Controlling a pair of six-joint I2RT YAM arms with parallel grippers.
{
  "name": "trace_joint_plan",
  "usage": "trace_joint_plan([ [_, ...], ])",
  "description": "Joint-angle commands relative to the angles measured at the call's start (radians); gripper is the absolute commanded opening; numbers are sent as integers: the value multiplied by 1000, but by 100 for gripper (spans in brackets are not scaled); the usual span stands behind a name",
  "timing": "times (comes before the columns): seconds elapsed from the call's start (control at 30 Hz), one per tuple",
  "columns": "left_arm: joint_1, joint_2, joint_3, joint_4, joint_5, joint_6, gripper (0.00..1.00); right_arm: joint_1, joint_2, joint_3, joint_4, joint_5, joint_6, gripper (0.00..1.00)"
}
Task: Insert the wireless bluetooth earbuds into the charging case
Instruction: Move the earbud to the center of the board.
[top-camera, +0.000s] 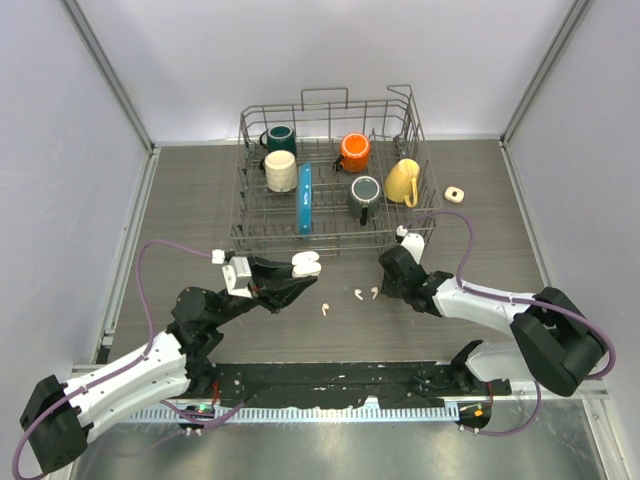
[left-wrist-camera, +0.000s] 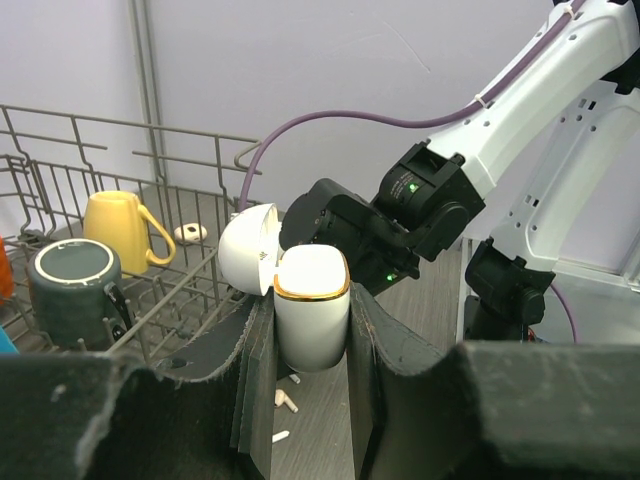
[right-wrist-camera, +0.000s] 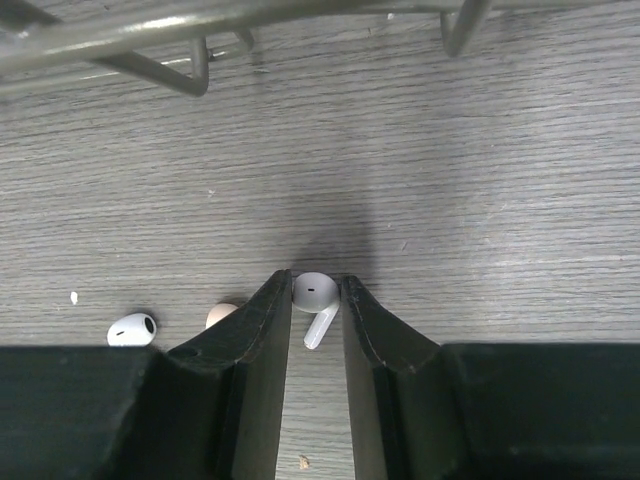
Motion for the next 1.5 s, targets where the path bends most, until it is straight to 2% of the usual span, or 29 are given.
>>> trace_joint_plan([
  [0.0,-5,-11,0,34,-13,5,0,-4,1,3,13,9,11,31],
  [0.23,-3,-11,-1,34,-11,3,0,-2,-54,-28,-15,-32,9,24],
  [0.57,-5,-6,-3,34,-11,2,0,27,-212,-101,-102,-162,32,23],
  [0.77,-3,14,0,52,-8,-9,0,42,-180,-94,-147,-177,22,27],
  [1.03,-5,14,0,52,-5,-12,0,44,-112,-25,-197,-149,3,39],
  [1.47,-3,9,-4,41,-11,-9,0,50,-68,52,-297,-134,-3,38],
])
